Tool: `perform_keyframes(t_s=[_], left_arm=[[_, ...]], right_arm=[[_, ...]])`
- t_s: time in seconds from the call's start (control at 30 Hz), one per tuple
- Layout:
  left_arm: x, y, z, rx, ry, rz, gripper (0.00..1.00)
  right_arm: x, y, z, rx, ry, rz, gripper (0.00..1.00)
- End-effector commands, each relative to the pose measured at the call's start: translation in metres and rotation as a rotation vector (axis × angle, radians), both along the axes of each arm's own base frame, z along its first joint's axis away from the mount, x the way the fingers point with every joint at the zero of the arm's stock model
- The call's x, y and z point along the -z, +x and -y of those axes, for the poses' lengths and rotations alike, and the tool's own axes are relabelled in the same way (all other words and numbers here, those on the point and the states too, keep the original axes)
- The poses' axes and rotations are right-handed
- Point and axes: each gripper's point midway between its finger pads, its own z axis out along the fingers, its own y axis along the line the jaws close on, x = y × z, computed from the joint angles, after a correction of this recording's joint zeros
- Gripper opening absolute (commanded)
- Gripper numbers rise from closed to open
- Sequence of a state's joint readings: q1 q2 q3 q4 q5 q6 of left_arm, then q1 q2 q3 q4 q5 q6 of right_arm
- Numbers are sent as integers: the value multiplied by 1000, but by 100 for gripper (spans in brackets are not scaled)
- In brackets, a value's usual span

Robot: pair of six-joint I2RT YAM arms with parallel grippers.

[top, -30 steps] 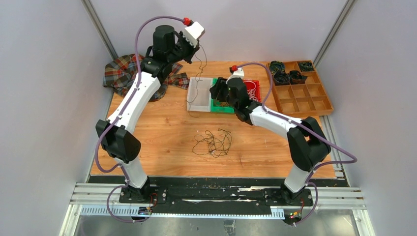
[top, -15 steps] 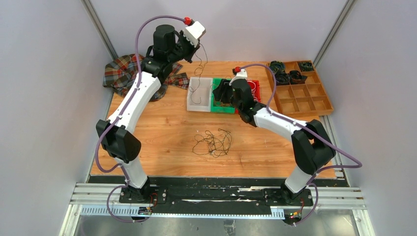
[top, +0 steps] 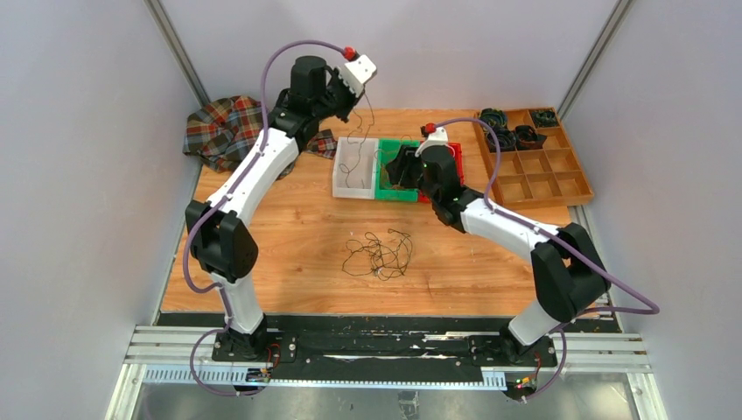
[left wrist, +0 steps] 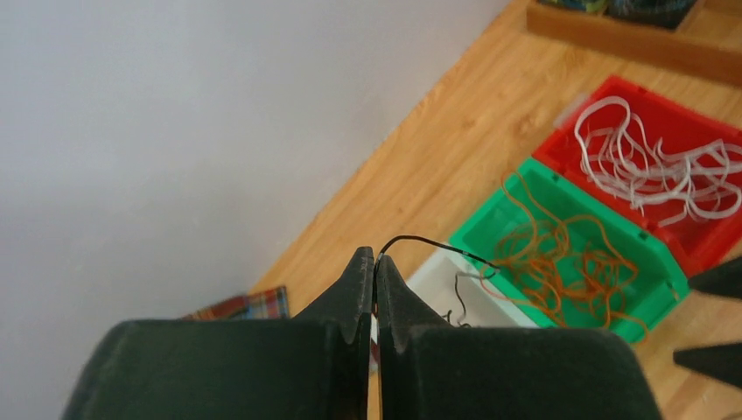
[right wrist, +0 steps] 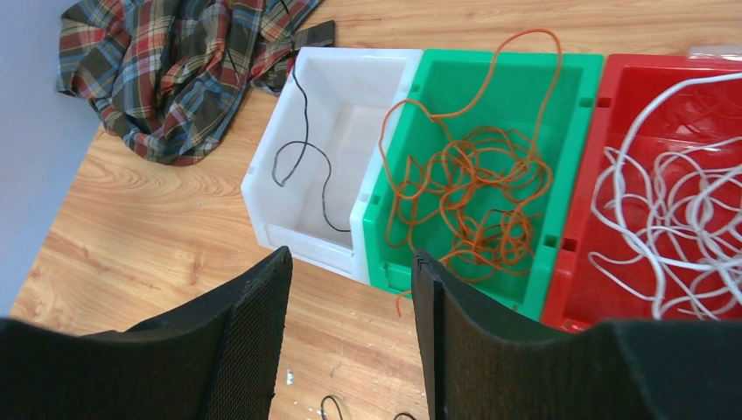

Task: Untangle the cables
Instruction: Place the cable in the bin.

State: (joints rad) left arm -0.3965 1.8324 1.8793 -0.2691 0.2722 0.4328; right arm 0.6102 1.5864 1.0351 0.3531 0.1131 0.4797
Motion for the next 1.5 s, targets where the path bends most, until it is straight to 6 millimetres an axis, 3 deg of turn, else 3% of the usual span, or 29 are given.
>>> perform_keyframes(t_s=[0.0, 0.23, 0.47, 0.8, 0.93, 1.1, 1.37, 1.47], left_arm=[[36, -12, 4, 19, 77, -47, 0], [88, -21, 0, -2, 125, -155, 0], [120, -18, -7, -40, 175, -215, 0], [162, -4, -9, -79, 224, -273, 0], [156, 11, -22, -142, 176, -261, 0], [152, 14, -41, -164, 176, -234, 0], [174, 16, -47, -181, 217, -215, 0], [183, 18, -52, -185, 249, -197, 0]], right_arm=[[-9, 1, 25, 52, -7, 34, 53], [-5, 2, 41, 78, -1, 23, 53], [6, -4, 55, 102, 6, -6, 53], [2, -8, 69, 126, 34, -8, 53], [0, -7, 72, 122, 30, -7, 54], [-2, 0, 64, 104, 48, -13, 55], [7, 8, 39, 40, 111, -66, 53], [10, 8, 40, 43, 104, -76, 53]])
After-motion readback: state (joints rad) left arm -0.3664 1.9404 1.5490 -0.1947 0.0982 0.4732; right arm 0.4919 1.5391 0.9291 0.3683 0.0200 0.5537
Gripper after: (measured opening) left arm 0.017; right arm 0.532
